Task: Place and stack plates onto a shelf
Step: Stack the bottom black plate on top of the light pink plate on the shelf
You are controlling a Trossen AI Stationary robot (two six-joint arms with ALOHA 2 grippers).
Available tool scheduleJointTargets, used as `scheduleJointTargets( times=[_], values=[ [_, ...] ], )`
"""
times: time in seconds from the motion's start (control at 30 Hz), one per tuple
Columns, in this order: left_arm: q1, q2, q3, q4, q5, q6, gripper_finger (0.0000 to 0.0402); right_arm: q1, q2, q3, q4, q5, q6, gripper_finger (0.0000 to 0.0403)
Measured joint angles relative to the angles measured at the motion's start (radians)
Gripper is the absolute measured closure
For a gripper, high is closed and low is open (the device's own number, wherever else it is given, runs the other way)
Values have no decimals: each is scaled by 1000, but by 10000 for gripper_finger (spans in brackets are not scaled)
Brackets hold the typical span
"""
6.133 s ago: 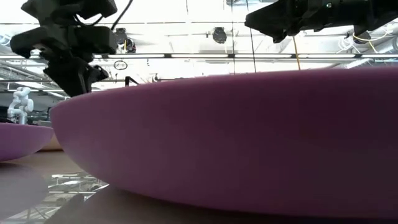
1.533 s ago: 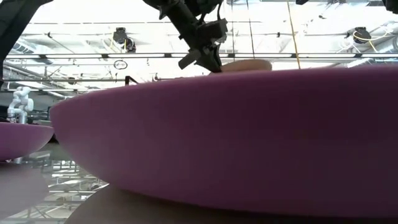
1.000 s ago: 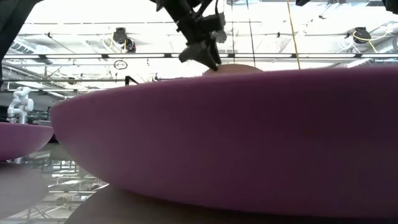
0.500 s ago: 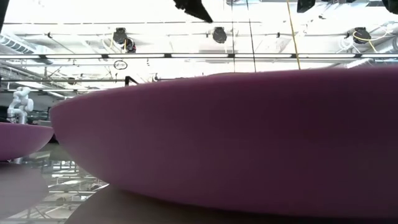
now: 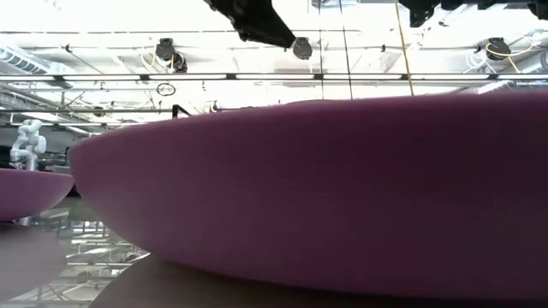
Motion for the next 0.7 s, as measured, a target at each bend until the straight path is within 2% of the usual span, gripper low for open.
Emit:
scheduleJointTargets(
  times=[0.13, 0.37, 0.53, 0.7],
  values=[
    [-46, -117, -165, 221, 34, -18, 231, 0, 0, 0, -8, 41, 1, 275],
    [-94, -299, -443, 543, 31, -72, 231, 0, 1, 0, -9, 101, 26, 275],
    [-100, -347, -568, 645, 25, -124, 231, 0, 43, 0, -11, 108, 59, 275],
    [-93, -346, -602, 691, 16, -113, 231, 0, 121, 0, -88, 259, 91, 275]
  ],
)
